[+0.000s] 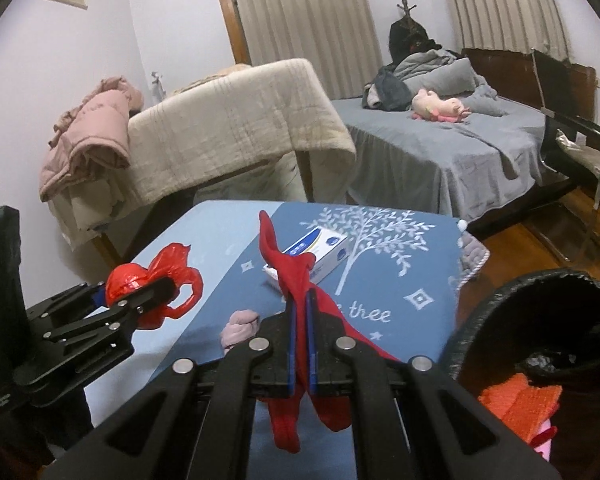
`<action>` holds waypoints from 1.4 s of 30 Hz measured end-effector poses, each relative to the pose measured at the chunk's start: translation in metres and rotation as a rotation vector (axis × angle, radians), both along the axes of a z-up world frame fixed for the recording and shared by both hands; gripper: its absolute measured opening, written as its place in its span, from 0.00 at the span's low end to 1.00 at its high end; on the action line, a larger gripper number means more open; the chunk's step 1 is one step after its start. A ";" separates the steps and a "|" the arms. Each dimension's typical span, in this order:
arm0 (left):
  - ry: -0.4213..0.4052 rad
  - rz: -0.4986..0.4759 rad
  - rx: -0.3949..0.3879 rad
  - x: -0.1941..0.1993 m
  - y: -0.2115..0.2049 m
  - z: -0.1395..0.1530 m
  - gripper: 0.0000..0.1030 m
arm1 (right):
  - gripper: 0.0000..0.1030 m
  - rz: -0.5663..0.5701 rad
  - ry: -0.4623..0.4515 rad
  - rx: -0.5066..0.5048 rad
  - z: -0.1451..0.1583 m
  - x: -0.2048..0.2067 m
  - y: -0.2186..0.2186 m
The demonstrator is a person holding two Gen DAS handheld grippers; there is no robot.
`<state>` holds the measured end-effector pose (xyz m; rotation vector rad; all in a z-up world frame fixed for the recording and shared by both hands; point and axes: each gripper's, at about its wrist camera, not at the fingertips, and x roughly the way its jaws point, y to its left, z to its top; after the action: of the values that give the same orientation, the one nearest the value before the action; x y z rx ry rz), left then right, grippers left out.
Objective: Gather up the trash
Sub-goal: 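Grasp red cloth with right tool while left tool holds red plastic bag, then carry red plastic bag and red cloth over the bin and open both tools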
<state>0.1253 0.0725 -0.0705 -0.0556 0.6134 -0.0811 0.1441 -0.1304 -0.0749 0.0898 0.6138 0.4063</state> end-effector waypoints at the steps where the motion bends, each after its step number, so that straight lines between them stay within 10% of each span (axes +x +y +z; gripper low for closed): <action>1: -0.003 -0.002 -0.003 -0.001 -0.003 0.002 0.34 | 0.04 -0.007 -0.006 0.002 0.002 -0.001 -0.004; 42: -0.036 -0.409 -0.031 0.000 -0.212 0.003 0.34 | 0.04 -0.438 -0.054 -0.016 0.014 -0.063 -0.209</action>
<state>0.1253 -0.1392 -0.0674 0.0418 0.5807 -0.4871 0.0813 -0.3392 -0.0605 0.1933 0.5264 -0.0196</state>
